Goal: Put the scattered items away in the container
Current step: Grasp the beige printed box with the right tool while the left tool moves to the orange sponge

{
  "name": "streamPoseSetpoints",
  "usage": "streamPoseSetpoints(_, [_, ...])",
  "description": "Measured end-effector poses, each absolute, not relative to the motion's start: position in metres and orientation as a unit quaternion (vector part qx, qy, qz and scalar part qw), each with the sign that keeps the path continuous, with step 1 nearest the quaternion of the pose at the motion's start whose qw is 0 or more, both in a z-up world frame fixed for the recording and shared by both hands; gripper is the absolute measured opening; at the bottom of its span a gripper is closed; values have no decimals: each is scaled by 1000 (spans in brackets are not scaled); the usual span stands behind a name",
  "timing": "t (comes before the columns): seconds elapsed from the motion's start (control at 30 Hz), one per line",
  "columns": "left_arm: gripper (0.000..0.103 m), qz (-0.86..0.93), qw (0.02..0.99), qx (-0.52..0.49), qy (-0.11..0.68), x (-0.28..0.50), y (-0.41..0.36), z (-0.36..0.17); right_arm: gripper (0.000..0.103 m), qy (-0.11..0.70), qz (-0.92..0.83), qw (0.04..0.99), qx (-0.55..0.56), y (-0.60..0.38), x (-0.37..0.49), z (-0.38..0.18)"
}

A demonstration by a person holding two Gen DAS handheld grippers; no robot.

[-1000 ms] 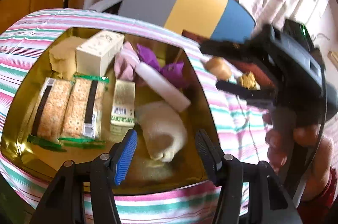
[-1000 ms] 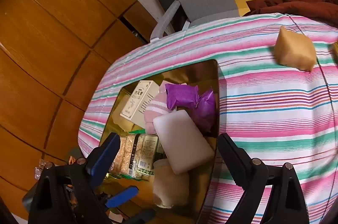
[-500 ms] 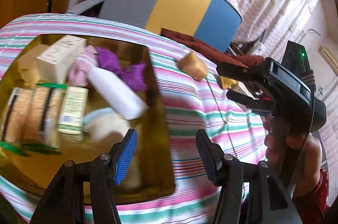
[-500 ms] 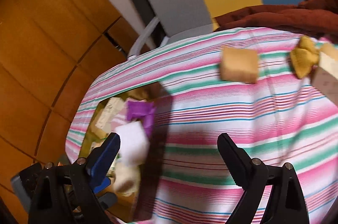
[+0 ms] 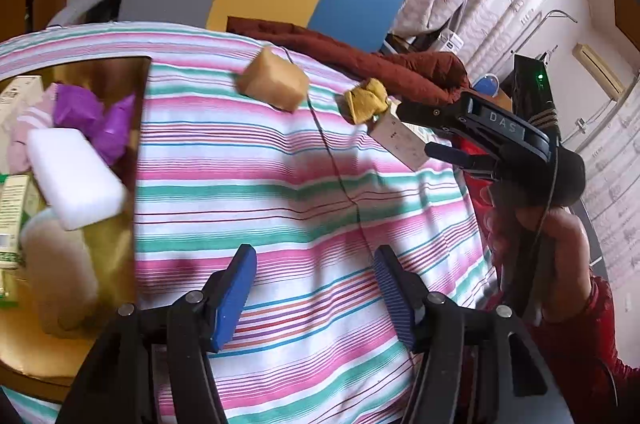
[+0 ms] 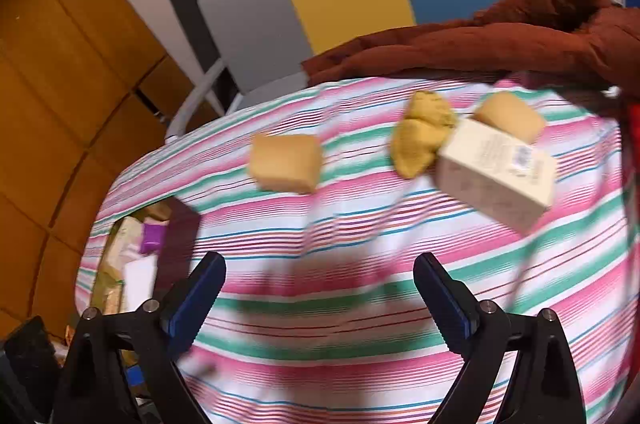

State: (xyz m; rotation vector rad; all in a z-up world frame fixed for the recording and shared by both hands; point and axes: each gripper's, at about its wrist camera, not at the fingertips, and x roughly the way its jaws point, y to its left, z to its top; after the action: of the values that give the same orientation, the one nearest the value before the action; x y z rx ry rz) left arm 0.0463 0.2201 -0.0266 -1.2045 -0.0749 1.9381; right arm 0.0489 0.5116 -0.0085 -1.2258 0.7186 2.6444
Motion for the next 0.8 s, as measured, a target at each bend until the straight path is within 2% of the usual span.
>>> streamPoseSetpoints(0.27, [63, 764, 414, -495, -13, 43, 242, -35, 99, 145, 901, 150, -381, 588, 49, -9])
streamPoseSetpoints(0.63, [63, 765, 391, -512, -13, -5, 282, -37, 99, 133, 889, 107, -425, 614, 25, -43])
streamPoseSetpoints(0.7, [63, 766, 387, -513, -12, -17, 291, -38, 96, 130, 884, 101, -438, 610, 24, -47])
streamPoseSetpoints(0.8, [63, 770, 371, -519, 1, -37, 304, -42, 76, 129, 878, 88, -452, 606, 24, -51])
